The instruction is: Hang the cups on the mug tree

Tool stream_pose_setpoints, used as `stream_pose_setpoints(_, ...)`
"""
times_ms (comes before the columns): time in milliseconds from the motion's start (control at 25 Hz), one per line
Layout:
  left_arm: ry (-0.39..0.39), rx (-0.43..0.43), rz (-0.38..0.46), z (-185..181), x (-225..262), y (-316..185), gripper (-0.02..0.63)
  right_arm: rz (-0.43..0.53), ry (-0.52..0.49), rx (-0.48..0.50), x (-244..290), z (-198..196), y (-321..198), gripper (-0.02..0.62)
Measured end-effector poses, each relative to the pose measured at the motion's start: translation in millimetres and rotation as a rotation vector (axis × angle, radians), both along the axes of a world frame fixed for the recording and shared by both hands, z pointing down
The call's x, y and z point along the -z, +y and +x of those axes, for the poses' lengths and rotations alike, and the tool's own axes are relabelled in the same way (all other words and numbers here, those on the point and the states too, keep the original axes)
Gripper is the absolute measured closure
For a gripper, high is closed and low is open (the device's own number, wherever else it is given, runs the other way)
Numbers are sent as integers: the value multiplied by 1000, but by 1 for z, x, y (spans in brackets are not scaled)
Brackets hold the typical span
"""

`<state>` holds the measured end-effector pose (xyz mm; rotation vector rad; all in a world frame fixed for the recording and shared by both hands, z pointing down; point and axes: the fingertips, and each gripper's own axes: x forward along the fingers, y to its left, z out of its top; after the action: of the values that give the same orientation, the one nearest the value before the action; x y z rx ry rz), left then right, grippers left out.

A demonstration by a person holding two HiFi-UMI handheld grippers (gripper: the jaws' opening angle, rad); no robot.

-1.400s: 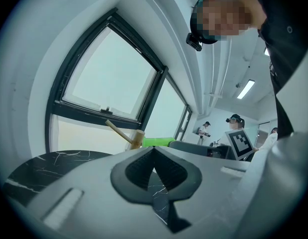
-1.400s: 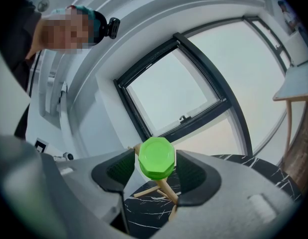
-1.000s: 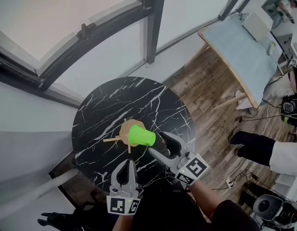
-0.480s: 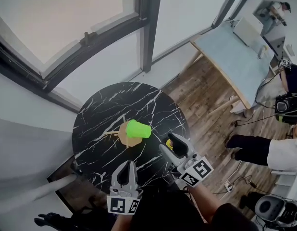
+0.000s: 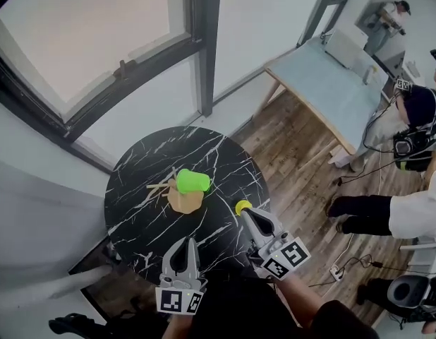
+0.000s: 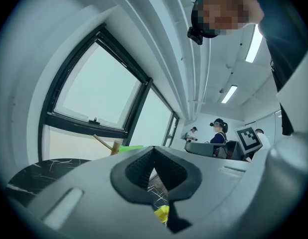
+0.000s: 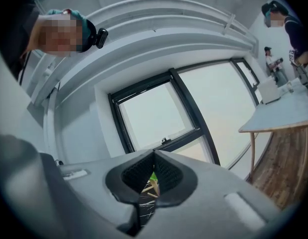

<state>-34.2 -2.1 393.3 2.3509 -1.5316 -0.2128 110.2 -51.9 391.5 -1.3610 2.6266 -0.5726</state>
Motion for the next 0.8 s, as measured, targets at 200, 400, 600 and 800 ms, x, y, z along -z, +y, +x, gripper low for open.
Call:
stream_pose_setpoints(200,-1,-29,26,5,11,24,606,5,14,8,5,-7,31,592)
stream_pose_setpoints(400,-3,-60,48,4,18,49,606,31,51,10,12,-18,68,592)
stream_pose_setpoints(600,0,-106,55,4,19,70,606,25,84,-28,7,-22,104,592)
stream_pose_setpoints(800,-4,-134,66,5,19,87,606,9,101,-70,2,-18,131,592)
